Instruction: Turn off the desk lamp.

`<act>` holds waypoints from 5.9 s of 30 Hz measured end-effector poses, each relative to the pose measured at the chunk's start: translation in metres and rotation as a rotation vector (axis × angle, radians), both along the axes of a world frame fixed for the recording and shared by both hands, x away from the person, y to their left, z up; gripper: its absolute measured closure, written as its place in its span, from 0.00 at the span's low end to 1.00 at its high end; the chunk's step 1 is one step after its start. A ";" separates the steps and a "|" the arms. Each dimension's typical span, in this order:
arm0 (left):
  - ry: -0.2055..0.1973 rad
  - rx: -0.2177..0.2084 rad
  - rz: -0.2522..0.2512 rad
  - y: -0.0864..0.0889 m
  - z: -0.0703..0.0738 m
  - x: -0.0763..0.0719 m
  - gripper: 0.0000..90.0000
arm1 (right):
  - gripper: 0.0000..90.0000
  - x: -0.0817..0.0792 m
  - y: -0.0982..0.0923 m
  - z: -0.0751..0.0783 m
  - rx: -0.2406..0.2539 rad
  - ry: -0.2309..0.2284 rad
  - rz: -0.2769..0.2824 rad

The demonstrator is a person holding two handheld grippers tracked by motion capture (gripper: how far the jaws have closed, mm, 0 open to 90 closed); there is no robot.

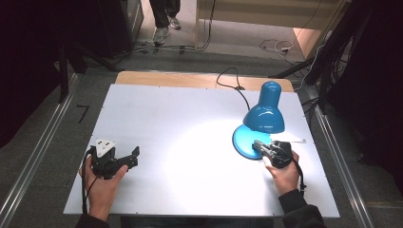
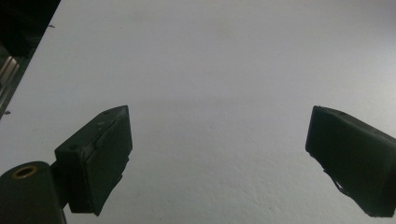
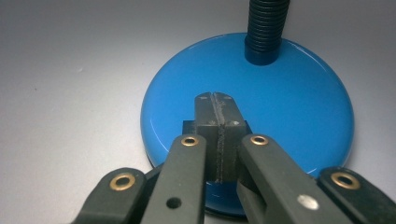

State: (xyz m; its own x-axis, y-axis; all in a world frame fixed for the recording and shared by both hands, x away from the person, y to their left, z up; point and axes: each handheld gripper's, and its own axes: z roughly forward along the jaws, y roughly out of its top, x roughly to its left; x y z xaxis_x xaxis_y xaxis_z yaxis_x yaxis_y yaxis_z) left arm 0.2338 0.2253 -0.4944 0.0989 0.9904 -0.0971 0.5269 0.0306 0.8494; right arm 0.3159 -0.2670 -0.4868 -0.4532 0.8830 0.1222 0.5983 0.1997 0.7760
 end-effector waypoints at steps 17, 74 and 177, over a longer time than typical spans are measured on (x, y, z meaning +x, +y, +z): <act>-0.001 -0.001 -0.002 0.000 0.000 -0.001 0.09 | 0.98 0.004 -0.001 -0.005 -0.002 0.018 -0.011; 0.012 -0.013 0.001 0.001 -0.001 0.000 0.09 | 0.26 0.006 -0.010 0.002 0.110 -0.042 -0.066; 0.019 -0.034 -0.003 0.002 -0.002 -0.001 0.09 | 0.24 -0.032 -0.075 0.010 0.045 -0.015 -0.143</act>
